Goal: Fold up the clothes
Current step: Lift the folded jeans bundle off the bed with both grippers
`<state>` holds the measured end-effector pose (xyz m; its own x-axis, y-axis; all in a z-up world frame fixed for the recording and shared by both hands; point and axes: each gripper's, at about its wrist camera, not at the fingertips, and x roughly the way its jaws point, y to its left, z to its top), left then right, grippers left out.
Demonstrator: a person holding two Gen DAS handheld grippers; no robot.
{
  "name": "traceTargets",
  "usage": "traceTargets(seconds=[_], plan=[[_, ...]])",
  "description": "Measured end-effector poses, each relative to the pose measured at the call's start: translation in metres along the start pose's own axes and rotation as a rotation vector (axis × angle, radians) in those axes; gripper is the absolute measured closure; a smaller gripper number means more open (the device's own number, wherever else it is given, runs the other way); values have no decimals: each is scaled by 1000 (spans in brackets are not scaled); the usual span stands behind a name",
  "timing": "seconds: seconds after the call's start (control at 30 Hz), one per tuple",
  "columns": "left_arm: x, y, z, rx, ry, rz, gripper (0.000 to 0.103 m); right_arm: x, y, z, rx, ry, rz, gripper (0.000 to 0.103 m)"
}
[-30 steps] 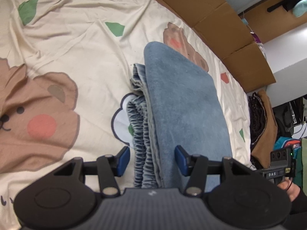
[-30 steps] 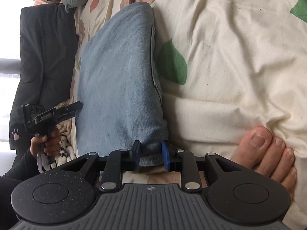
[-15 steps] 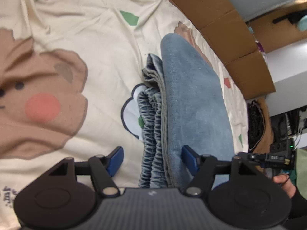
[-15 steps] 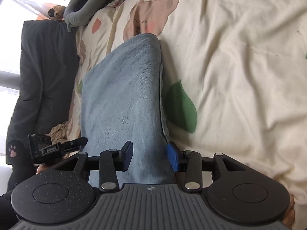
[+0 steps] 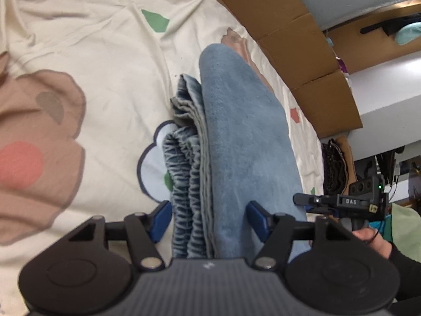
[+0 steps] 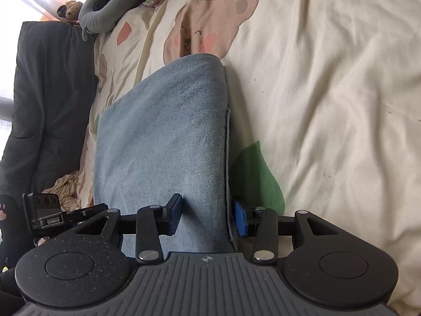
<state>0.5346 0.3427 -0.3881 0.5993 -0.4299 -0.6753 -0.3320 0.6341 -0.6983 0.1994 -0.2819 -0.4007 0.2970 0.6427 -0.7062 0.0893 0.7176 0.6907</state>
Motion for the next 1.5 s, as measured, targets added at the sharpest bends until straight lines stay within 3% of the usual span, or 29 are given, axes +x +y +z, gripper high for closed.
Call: traceTargets(seconds=[0.37, 0.47, 0.57, 0.67, 0.73, 0.87, 1.13, 1.27, 1.37, 1.5], plan=[[19, 13, 6, -72, 15, -88, 28, 19, -9, 0, 24, 57, 82, 49], [18, 15, 5, -79, 12, -104, 32, 17, -3, 1, -14, 54, 78, 56], [17, 19, 5, -102, 11, -134, 50, 9, 1, 0, -31, 40, 100, 69], [15, 22, 5, -131, 9, -152, 53, -1, 2, 2, -25, 23, 145, 75], [15, 23, 6, -130, 12, -155, 53, -4, 1, 3, -18, 19, 158, 75], [18, 28, 5, -159, 27, -170, 46, 8, -11, 4, 25, 33, 132, 66], [25, 35, 9, -208, 61, -199, 43, 25, -30, 7, 118, -6, 214, 62], [20, 29, 7, -187, 56, -196, 56, 24, -23, 4, 75, -20, 209, 71], [14, 24, 6, -189, 44, -183, 59, 17, -12, 3, 30, -34, 213, 79], [8, 10, 5, -167, 30, -165, 61, 7, 0, 3, -10, -52, 225, 81]])
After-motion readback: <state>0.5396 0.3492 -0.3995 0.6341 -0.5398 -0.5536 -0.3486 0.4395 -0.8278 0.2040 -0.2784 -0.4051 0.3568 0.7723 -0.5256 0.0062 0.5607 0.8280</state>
